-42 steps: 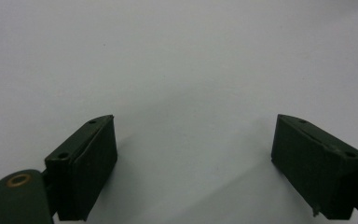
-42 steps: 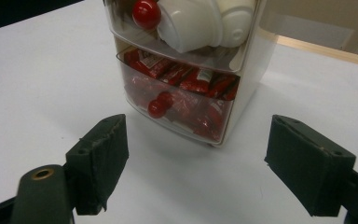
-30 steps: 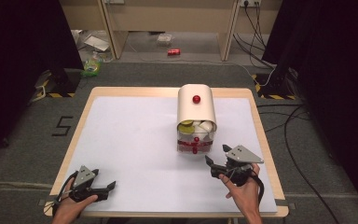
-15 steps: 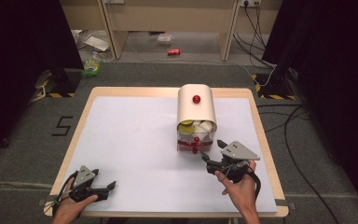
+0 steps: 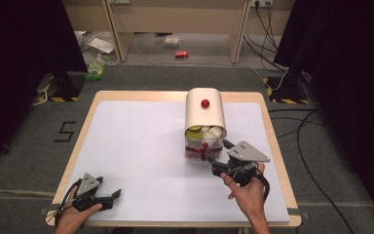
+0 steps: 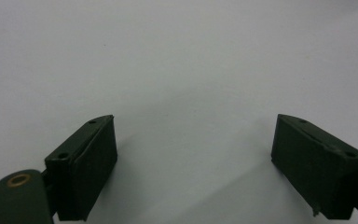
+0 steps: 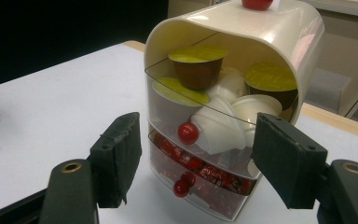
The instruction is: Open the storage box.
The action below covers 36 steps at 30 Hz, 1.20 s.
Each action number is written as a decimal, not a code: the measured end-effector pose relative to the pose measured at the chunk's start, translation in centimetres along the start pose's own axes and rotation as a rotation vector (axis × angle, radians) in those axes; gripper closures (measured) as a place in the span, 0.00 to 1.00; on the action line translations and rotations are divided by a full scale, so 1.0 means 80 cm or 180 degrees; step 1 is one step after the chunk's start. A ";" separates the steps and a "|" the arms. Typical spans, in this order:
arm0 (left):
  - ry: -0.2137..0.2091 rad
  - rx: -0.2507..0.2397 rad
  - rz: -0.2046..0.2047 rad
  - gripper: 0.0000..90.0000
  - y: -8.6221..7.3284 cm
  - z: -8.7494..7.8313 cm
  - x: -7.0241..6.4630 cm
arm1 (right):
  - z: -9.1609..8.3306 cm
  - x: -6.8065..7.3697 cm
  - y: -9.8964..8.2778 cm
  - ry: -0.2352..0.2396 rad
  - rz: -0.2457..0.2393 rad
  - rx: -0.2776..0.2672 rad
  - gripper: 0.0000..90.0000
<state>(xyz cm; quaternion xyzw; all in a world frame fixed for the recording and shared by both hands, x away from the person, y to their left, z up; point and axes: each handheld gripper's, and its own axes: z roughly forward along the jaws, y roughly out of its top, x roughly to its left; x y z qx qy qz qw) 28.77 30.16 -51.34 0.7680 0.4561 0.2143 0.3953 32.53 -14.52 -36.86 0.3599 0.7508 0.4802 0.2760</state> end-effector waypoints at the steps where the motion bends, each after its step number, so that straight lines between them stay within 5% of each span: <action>1: 0.0000 -0.0001 -0.0001 0.15 0.000 0.000 0.000 | 0.001 -0.001 0.001 -0.0006 -0.0001 0.0005 0.37; 36: -0.0002 -0.0001 -0.0003 0.15 0.000 0.000 0.000 | 0.048 -0.010 0.018 0.0059 -0.0079 -0.0005 0.37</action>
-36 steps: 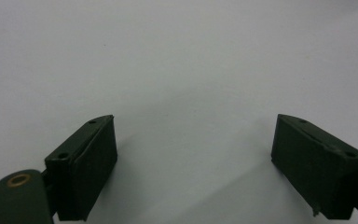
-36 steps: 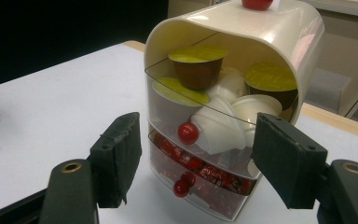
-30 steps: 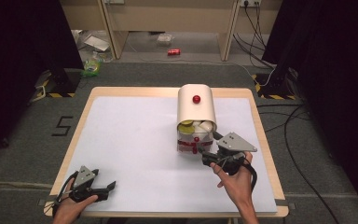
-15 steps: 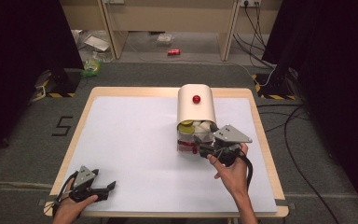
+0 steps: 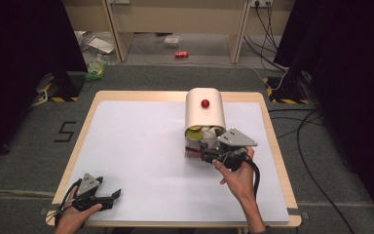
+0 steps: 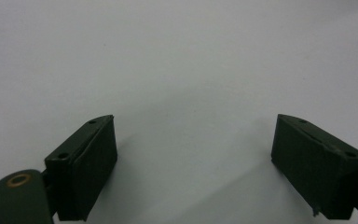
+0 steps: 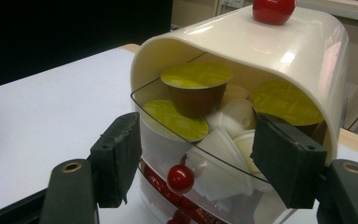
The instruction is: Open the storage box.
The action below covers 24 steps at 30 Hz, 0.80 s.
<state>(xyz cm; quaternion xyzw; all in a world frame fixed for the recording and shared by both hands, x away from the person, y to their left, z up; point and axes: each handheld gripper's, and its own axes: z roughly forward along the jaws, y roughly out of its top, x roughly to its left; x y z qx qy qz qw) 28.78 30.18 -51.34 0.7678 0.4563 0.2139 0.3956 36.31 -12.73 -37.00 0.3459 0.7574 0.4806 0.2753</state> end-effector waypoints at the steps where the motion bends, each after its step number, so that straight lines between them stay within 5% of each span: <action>1: 0.0000 0.0000 0.0000 0.15 0.000 0.000 0.000 | 0.001 0.000 0.000 0.0005 -0.0008 0.0008 0.37; 24: -0.0003 -0.0001 -0.0002 0.15 0.000 0.000 0.000 | 0.005 0.002 -0.005 0.0068 -0.0093 0.0184 0.35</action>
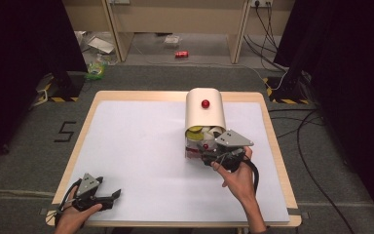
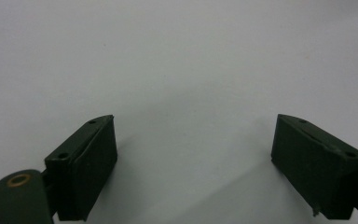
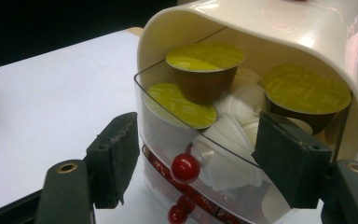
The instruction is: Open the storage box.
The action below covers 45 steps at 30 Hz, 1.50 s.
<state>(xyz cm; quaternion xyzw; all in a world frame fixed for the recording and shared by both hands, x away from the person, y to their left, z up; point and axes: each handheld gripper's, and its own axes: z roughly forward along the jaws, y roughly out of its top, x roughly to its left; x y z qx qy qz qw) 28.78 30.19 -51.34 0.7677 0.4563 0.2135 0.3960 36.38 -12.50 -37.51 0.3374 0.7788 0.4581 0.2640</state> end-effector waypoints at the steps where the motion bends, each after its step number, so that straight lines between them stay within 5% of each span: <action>1: 0.0000 0.0000 0.0000 0.15 0.000 0.000 0.000 | -0.001 0.000 0.000 0.0004 -0.0005 0.0011 0.35; 45: -0.0003 -0.0004 -0.0004 0.15 0.000 0.000 0.000 | -0.035 0.024 -0.016 0.0169 -0.0083 0.0123 0.35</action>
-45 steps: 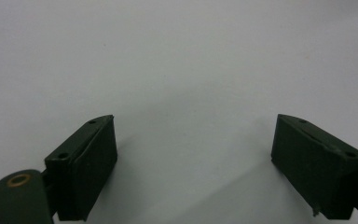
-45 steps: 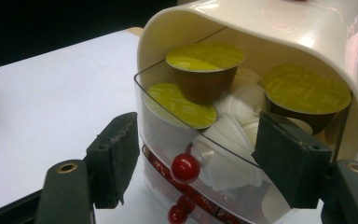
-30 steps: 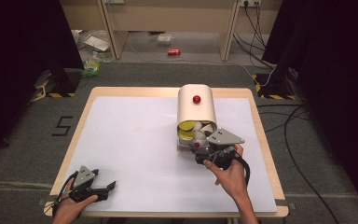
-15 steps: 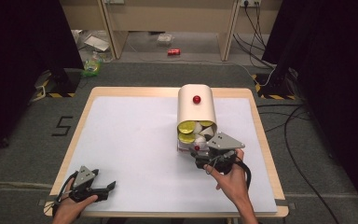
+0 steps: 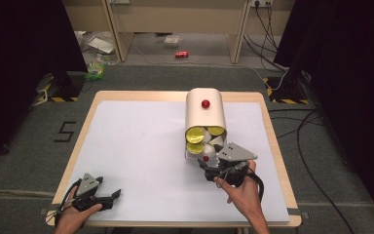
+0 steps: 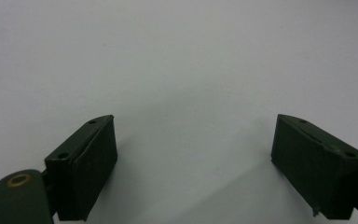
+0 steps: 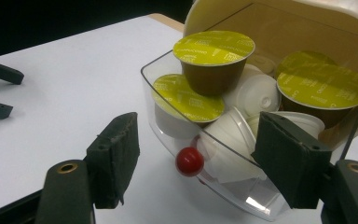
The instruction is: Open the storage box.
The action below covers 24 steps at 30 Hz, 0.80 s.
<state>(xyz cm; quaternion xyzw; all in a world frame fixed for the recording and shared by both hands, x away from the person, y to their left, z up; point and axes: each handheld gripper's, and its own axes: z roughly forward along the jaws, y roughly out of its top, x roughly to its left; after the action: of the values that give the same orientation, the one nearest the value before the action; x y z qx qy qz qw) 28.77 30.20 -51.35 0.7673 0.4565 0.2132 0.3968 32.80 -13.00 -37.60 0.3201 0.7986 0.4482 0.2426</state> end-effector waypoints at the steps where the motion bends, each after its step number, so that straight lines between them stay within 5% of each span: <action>1: 0.0000 0.0001 0.0000 0.15 0.000 0.000 0.000 | -0.001 0.000 0.000 0.0002 0.0000 0.0003 0.35; 24: -0.0001 -0.0002 0.0000 0.15 0.000 0.000 0.000 | -0.008 0.009 -0.005 0.0030 -0.0064 0.0089 0.35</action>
<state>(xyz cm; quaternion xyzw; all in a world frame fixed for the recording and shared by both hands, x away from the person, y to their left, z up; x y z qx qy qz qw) 28.77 30.21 -51.35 0.7672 0.4564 0.2132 0.3971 31.73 -12.97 -37.67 0.3133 0.8091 0.4362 0.2388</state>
